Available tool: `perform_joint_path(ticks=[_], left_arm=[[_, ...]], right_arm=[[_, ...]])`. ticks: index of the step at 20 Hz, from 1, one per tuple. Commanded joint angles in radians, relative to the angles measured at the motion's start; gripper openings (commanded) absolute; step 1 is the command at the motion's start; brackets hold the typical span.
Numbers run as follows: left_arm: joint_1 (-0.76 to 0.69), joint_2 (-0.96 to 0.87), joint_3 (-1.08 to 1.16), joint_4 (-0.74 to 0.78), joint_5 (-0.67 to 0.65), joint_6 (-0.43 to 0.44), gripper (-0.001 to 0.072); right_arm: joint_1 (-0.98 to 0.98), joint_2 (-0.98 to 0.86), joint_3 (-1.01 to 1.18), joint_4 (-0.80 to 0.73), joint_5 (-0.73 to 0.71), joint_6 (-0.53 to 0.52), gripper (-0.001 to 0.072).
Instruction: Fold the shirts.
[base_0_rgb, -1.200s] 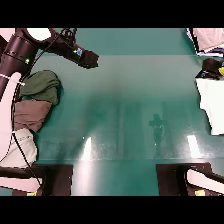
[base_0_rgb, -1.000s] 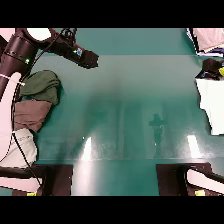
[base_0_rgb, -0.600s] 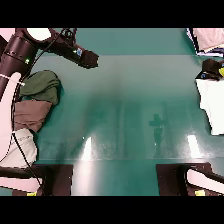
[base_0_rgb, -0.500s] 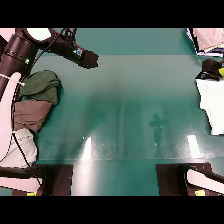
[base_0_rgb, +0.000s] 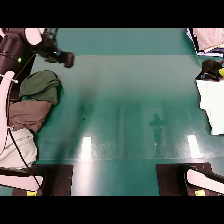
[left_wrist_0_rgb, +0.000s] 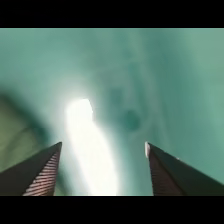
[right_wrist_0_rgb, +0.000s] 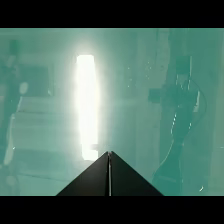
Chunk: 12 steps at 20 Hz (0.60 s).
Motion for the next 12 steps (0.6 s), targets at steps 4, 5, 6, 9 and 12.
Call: perform_joint_path(ticks=[4, 5, 6, 9, 12], left_arm=[[0.227, 0.0, -0.305, 0.129, 0.184, -0.059, 0.0624], [0.252, 0.0, -0.344, 0.129, 0.235, -0.084, 0.0623], [0.272, -0.001, -0.377, 0.129, 0.28, -0.103, 0.0624], [0.302, -0.017, -0.425, 0.127, 0.349, -0.106, 0.0623], [0.301, -0.038, -0.425, 0.117, 0.354, -0.106, 0.062]], right_arm=[[0.0, 0.0, 0.0, 0.001, 0.012, 0.001, 0.0023], [0.0, 0.0, 0.0, 0.001, 0.013, 0.001, 0.0023], [0.0, 0.0, 0.0, 0.001, 0.014, 0.001, 0.0023], [0.0, 0.0, 0.0, 0.002, 0.015, 0.001, 0.0023], [0.01, 0.0, 0.0, 0.003, 0.014, 0.002, 0.0023]])
